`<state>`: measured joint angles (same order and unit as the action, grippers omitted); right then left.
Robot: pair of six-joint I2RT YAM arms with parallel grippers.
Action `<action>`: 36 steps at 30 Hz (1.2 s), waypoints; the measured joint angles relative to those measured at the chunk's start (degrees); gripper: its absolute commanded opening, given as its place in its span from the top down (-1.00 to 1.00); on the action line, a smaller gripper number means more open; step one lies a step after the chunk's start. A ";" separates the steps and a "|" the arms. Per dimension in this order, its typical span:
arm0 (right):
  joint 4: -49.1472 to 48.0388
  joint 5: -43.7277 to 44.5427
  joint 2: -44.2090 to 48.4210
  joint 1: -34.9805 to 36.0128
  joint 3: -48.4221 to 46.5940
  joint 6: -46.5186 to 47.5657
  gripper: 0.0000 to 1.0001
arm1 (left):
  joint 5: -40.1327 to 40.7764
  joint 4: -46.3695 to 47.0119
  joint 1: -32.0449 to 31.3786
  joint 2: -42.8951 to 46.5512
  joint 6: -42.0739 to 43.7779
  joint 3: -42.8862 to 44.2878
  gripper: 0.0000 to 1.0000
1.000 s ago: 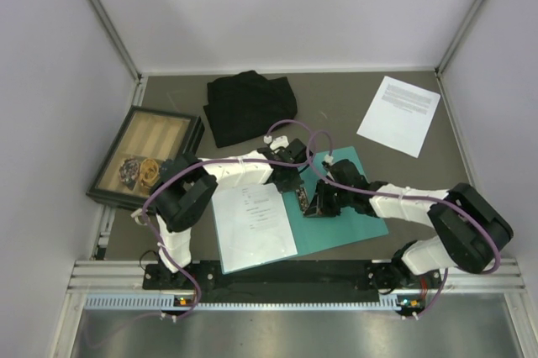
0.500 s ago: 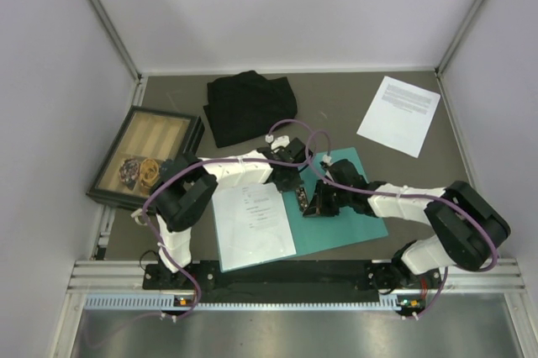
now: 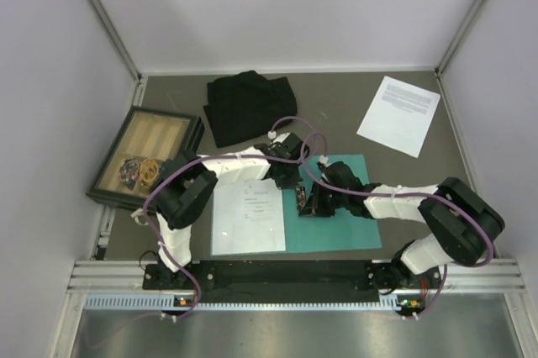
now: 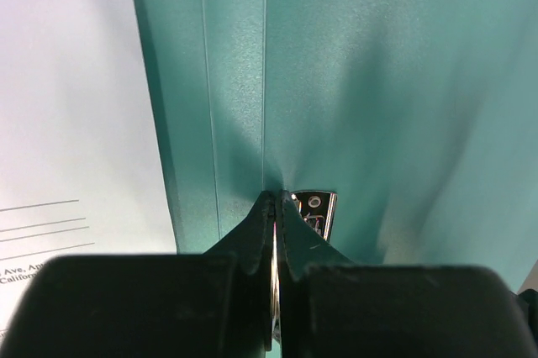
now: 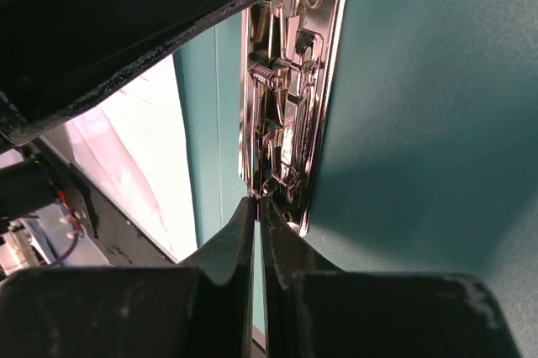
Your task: Put the files into the folder
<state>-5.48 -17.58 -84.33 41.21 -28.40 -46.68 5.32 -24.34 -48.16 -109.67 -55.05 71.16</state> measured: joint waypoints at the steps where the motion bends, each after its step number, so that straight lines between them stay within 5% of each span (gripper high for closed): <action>1: -1.57 -0.13 -0.24 0.00 0.50 -0.66 1.00 | -0.24 0.17 0.20 0.00 0.33 -0.02 1.00; 10: -8.35 0.66 0.50 0.33 3.28 -4.09 1.00 | -2.29 1.40 1.40 -0.11 3.30 -0.31 1.00; 23: 3.02 4.68 4.02 0.31 -0.28 -1.38 1.00 | -4.50 3.69 1.97 -0.22 4.81 -0.87 1.00; 36: 0.02 6.40 -0.15 0.81 -0.50 -6.36 1.00 | -5.92 4.46 2.80 -1.33 9.22 0.42 1.00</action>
<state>-5.45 -11.18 -84.49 42.02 -28.91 -53.04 -0.60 -19.88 -45.36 -111.00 -45.82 71.57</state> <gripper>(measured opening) 0.006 0.009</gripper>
